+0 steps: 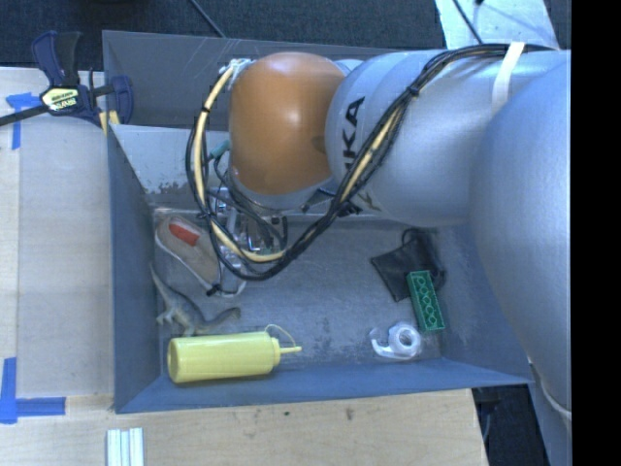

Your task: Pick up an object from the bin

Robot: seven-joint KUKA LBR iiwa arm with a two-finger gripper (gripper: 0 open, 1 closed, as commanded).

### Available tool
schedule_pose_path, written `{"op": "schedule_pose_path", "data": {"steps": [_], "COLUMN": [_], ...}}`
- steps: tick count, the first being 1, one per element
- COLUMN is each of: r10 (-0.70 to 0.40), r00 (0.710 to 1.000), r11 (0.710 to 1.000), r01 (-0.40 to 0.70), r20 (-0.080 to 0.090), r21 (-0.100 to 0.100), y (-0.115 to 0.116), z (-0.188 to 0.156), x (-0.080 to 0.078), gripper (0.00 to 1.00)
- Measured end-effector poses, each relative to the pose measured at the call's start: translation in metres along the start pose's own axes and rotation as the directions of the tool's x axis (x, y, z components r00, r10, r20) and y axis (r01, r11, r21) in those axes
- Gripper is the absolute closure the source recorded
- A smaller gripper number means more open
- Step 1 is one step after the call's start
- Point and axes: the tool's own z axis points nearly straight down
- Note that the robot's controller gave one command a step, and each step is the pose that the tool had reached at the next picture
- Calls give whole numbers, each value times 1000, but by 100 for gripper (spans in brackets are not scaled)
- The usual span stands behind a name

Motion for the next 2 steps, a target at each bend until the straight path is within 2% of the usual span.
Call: {"op": "schedule_pose_path", "data": {"steps": [1,2], "r10": [4,93], "r00": [1000,996], "r11": [1000,996], "r01": [-4,-93], "r20": [8,10], "r21": [-2,-3], "y": [-1,19], "z": [-5,64], "x": [-2,19], "gripper": [0,0]}}
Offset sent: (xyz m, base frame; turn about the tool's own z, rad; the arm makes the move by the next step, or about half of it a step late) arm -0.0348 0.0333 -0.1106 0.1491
